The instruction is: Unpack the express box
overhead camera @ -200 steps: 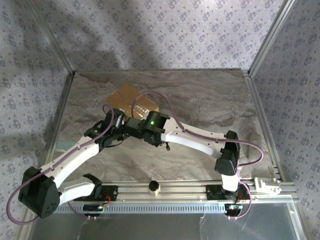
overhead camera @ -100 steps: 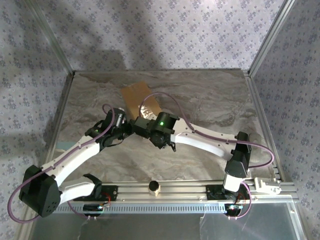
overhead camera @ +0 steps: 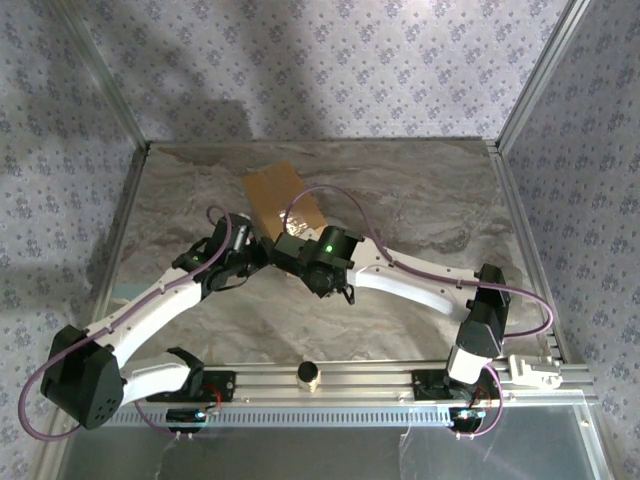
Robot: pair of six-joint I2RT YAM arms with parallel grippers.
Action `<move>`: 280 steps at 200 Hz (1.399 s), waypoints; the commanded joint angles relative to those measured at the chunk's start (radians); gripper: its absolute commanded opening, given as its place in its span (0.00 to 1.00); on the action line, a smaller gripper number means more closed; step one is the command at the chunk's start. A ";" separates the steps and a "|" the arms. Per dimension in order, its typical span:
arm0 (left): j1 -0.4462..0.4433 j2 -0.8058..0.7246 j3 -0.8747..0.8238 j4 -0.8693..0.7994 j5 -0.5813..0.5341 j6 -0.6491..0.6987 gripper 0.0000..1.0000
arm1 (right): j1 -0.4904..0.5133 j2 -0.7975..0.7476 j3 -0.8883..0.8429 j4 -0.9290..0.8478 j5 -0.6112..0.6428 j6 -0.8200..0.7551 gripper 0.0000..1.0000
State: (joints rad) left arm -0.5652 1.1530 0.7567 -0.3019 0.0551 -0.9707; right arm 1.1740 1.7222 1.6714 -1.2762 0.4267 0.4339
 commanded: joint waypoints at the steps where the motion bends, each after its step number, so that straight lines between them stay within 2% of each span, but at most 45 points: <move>1: -0.022 0.019 0.044 0.049 0.057 0.016 0.33 | 0.041 0.008 0.018 0.109 -0.121 -0.069 0.00; 96: -0.023 -0.008 0.071 -0.060 -0.004 0.059 0.34 | -0.040 -0.036 -0.076 0.108 -0.137 -0.050 0.00; 155: -0.022 -0.001 0.076 -0.069 0.002 0.064 0.34 | -0.063 -0.049 -0.088 0.113 -0.141 -0.045 0.00; 280: -0.054 0.079 0.113 -0.018 0.034 0.052 0.34 | -0.011 -0.006 -0.006 0.155 -0.209 -0.073 0.00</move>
State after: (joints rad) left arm -0.5823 1.1992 0.8249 -0.3649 0.0357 -0.9276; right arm 1.1107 1.6894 1.6245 -1.1900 0.3290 0.4278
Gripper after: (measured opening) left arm 0.336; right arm 0.350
